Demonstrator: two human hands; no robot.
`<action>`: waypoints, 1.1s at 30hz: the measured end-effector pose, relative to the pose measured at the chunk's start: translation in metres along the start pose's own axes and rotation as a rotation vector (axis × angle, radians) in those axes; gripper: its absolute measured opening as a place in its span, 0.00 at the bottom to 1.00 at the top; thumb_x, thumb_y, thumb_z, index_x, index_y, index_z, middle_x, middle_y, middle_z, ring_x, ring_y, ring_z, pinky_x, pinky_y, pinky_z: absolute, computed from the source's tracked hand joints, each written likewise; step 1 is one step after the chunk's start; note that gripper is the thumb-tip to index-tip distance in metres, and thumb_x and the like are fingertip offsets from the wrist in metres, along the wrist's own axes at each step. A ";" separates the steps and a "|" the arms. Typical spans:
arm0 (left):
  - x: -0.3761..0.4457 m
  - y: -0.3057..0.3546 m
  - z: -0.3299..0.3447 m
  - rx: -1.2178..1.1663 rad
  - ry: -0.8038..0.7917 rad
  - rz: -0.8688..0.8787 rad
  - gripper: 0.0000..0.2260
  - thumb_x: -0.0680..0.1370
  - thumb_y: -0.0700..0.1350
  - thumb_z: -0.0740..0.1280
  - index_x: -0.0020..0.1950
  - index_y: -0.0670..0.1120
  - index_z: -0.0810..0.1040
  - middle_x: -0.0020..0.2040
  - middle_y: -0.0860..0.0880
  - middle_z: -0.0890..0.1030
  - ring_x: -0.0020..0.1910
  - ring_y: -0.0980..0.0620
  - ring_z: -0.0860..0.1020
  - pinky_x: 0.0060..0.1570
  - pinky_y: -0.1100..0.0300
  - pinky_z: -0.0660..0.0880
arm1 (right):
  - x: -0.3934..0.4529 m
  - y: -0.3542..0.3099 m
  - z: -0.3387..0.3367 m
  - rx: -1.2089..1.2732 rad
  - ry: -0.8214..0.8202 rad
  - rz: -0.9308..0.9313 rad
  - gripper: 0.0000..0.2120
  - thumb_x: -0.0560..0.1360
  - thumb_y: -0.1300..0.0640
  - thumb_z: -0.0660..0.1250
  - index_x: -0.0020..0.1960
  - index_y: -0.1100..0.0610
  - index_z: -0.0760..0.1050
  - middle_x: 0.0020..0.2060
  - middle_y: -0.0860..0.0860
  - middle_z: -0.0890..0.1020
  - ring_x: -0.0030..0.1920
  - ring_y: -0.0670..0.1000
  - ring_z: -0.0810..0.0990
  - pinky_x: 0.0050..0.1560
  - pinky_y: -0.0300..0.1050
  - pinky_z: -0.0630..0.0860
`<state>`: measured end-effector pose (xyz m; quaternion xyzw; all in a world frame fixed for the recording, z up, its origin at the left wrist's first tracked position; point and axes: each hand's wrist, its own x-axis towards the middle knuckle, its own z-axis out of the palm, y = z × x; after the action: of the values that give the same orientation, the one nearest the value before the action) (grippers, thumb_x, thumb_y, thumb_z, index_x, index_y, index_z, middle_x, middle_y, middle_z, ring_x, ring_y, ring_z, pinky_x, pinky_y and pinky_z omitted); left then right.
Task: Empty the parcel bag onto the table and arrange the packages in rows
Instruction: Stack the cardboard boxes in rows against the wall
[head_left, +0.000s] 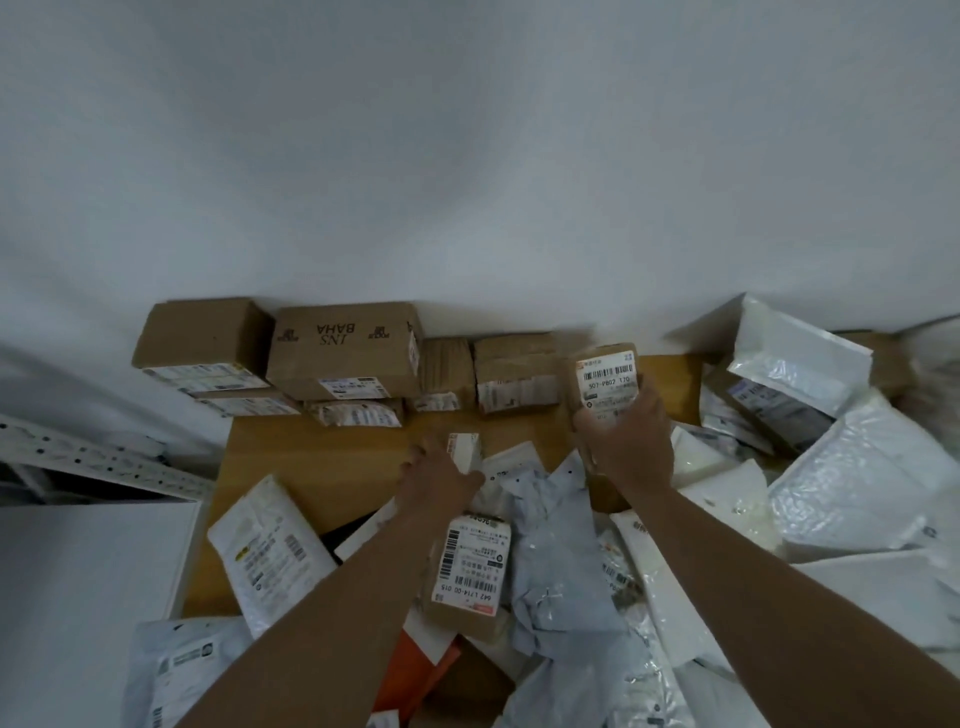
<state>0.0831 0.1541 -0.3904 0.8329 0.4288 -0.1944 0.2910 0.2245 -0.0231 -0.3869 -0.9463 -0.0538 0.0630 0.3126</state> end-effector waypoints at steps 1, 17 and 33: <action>0.001 0.001 -0.001 -0.018 0.008 -0.008 0.36 0.75 0.59 0.67 0.74 0.42 0.56 0.70 0.40 0.63 0.66 0.40 0.67 0.59 0.47 0.69 | 0.001 -0.004 -0.003 0.012 0.038 -0.059 0.43 0.66 0.38 0.70 0.72 0.55 0.57 0.56 0.56 0.72 0.56 0.59 0.74 0.51 0.59 0.78; 0.008 -0.037 -0.026 -0.202 0.091 0.050 0.41 0.73 0.56 0.68 0.78 0.47 0.51 0.75 0.46 0.60 0.73 0.43 0.59 0.69 0.44 0.63 | 0.040 -0.102 0.044 -0.633 0.004 -0.869 0.33 0.67 0.49 0.74 0.68 0.59 0.68 0.62 0.59 0.73 0.62 0.63 0.71 0.60 0.64 0.71; 0.017 -0.056 -0.027 -0.510 0.046 0.059 0.34 0.74 0.51 0.69 0.77 0.47 0.58 0.70 0.46 0.65 0.67 0.44 0.69 0.56 0.50 0.75 | 0.044 -0.111 0.024 -0.393 -0.062 -0.761 0.25 0.73 0.46 0.71 0.61 0.61 0.70 0.55 0.58 0.77 0.56 0.61 0.75 0.53 0.56 0.72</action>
<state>0.0485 0.2072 -0.3976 0.7488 0.4459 -0.0524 0.4876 0.2571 0.0860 -0.3438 -0.8982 -0.4193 -0.0396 0.1258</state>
